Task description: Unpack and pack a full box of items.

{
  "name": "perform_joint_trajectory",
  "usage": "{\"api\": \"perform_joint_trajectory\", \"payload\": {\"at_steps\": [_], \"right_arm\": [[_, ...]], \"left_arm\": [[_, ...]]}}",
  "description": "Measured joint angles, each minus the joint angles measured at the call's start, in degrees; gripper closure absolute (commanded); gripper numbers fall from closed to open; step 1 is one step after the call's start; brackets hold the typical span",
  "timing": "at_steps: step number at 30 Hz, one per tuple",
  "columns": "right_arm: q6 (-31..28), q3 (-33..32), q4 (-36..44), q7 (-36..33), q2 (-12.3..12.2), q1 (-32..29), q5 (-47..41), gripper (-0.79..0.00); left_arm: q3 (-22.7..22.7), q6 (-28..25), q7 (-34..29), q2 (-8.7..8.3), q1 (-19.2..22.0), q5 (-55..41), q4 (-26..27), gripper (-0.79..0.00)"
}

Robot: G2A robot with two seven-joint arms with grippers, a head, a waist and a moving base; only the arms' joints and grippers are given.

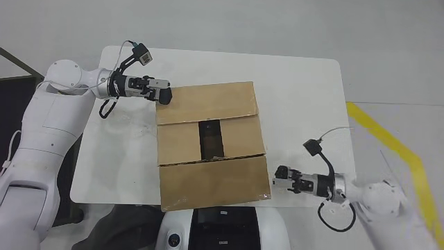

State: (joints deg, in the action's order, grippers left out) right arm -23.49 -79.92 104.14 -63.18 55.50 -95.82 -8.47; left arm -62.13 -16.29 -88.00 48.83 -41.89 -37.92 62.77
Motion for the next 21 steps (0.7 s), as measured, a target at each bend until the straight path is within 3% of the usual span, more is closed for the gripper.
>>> {"api": "perform_joint_trajectory", "payload": {"at_steps": [10, 21], "right_arm": [[-0.6, 6.5, -1.4, -4.5, 0.5, 4.7, -6.4, -0.785], [-3.5, 6.4, -1.4, -8.7, 0.4, 7.9, -19.4, -0.785]], "left_arm": [[0.0, 0.0, 0.0, 0.0, 0.0, 0.0, 0.0, -0.785], [0.0, 0.0, 0.0, 0.0, 0.0, 0.0, 0.0, -0.785]]}}
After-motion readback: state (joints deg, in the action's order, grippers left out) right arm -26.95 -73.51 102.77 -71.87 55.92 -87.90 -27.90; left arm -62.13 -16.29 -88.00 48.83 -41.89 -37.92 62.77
